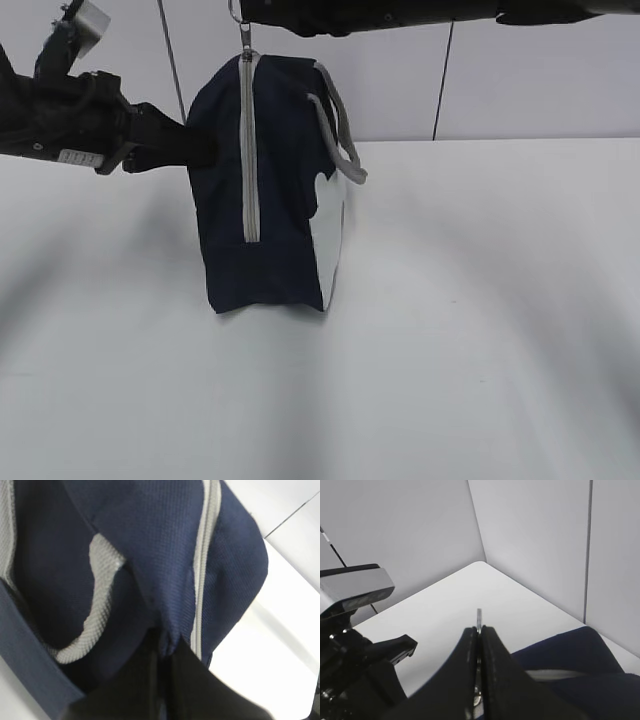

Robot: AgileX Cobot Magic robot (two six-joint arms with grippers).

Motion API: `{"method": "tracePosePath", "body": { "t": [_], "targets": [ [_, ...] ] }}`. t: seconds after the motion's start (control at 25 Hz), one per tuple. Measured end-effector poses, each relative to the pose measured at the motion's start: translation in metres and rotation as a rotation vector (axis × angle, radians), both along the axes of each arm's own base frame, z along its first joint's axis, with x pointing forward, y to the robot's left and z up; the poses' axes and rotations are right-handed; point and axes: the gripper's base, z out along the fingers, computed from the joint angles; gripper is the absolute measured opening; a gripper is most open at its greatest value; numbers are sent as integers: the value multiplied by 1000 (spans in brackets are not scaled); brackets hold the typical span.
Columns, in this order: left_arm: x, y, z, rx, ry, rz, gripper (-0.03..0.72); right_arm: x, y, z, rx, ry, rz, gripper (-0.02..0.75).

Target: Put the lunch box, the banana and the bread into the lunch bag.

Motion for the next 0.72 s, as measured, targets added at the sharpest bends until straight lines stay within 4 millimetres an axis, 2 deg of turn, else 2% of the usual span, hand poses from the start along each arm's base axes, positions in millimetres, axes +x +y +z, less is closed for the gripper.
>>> {"method": "tracePosePath", "body": {
  "t": [0.28,0.72],
  "targets": [
    [-2,0,-2,27,1,-23,2,18,-10,-2,1,42,-24,-16],
    [-4,0,-7,58,15,-64,1,48,-11,-20,29,108,-54,-16]
  ]
}}
